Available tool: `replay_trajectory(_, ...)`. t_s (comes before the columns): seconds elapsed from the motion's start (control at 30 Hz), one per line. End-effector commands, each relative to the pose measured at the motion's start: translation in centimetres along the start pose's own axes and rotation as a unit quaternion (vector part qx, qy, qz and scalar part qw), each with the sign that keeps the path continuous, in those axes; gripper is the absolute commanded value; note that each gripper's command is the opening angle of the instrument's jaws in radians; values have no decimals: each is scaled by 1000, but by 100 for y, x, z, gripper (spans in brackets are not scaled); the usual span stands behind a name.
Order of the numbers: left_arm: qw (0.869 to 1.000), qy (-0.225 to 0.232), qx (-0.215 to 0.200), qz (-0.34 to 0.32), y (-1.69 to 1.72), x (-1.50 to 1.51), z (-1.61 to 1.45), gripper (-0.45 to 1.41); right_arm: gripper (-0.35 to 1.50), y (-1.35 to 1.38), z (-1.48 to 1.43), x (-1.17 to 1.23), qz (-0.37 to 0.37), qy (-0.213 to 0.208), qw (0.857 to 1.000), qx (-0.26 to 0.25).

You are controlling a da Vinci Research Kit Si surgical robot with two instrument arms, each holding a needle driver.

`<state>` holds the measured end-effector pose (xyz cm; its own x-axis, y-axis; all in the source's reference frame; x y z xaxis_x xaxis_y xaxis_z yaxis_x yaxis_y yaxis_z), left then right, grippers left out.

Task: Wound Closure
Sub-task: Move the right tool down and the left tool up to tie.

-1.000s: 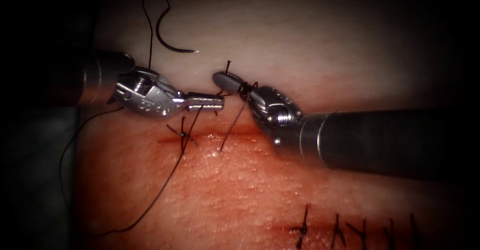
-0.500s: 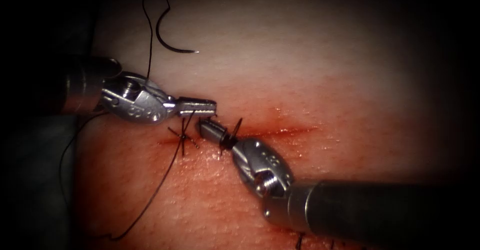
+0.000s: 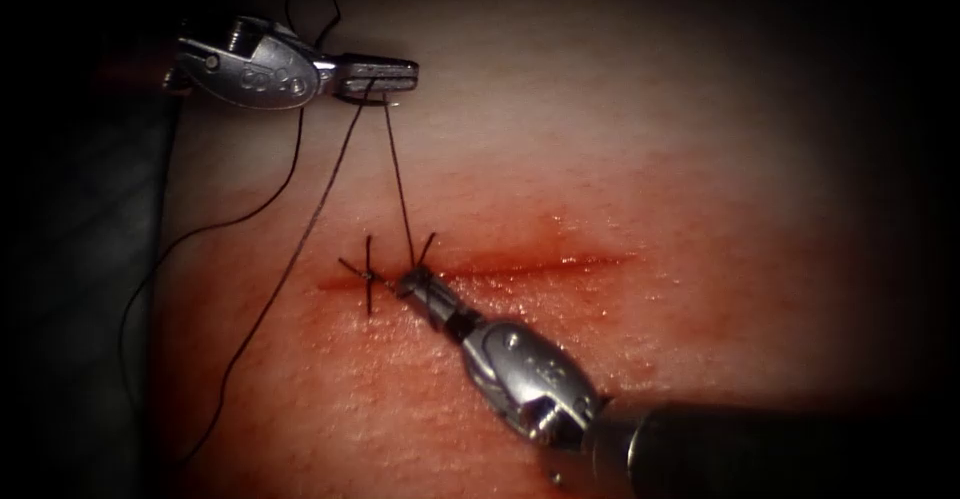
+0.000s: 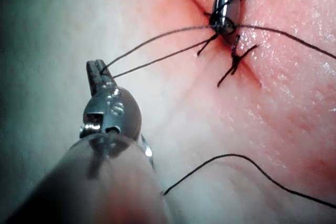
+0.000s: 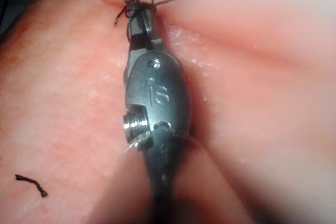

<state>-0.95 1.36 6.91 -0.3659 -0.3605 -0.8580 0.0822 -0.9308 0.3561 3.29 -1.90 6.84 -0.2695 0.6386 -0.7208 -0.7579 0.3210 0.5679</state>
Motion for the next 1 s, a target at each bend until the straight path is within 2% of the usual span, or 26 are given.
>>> replay_trajectory(0.03,1000,-2,1,0,-4,-8,10,-45,-35,-2,2,-6,-9,-2,1000,-2)
replay_trajectory(0.27,1000,-15,5,-6,-16,-42,26,-45,-35,-5,-10,-4,-49,-14,999,-13)
replay_trajectory(0.4,1000,-19,15,-8,-20,-60,31,-45,-35,-19,-25,2,-68,-31,997,-31)
replay_trajectory(0.63,999,-23,37,-13,-27,-71,33,-45,-35,-36,-39,11,-87,-46,994,-44)
replay_trajectory(0.7,998,-25,58,-17,-35,-74,34,-45,-35,-37,-40,11,-91,-50,994,-45)
replay_trajectory(1.0,996,-28,87,-17,-48,-79,32,-45,-35,-46,-50,4,-106,-47,993,-30)
